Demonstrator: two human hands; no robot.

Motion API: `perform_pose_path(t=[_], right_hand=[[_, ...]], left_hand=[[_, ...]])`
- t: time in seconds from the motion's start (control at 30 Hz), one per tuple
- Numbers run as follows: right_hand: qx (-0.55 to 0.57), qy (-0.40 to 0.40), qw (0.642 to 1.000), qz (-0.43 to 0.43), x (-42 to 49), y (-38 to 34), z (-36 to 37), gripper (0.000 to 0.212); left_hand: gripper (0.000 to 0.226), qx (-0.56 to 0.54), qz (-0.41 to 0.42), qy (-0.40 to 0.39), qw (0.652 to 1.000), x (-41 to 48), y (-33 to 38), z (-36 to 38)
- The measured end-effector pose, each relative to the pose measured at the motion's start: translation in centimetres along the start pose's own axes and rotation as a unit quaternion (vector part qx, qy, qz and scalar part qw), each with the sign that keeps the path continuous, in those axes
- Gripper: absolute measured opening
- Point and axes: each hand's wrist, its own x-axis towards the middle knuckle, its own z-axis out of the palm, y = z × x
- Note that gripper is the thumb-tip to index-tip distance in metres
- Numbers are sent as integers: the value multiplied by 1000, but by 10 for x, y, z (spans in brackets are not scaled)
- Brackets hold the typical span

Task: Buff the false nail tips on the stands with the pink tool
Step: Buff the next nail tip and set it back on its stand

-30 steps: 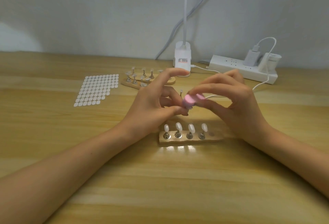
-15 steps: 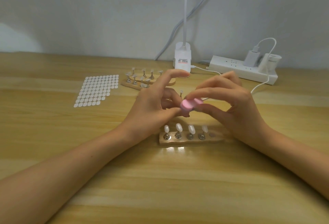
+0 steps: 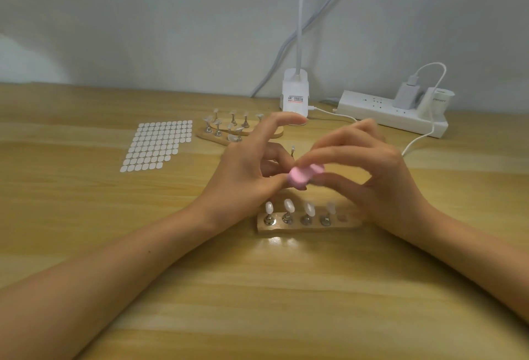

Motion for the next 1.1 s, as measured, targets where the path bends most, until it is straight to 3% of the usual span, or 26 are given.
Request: perform_pose_path(t=[0.17, 0.3, 0.43, 0.53, 0.63, 1.0, 1.1], right_hand=[[-4, 36, 999, 30, 1, 4, -4, 19], [-14, 6, 1000, -18, 0, 1, 0, 22], [1, 36, 998, 48, 1, 7, -2, 21], [13, 25, 999, 36, 0, 8, -3, 20], [51, 46, 995, 79, 1, 11, -5, 17], [36, 19, 999, 11, 1, 3, 1, 19], [19, 37, 998, 37, 1, 3, -1, 19]], left_hand=[[68, -13, -12, -2, 1000, 1, -1, -1], [66, 4, 1, 0, 1000, 1, 0, 0], [70, -4, -5, -3, 1000, -1, 0, -1], [72, 10, 4, -10, 1000, -1, 1, 1], [70, -3, -9, -3, 1000, 0, 0, 0], [53, -19, -17, 12, 1000, 2, -3, -2], [47, -24, -18, 13, 999, 2, -2, -1]])
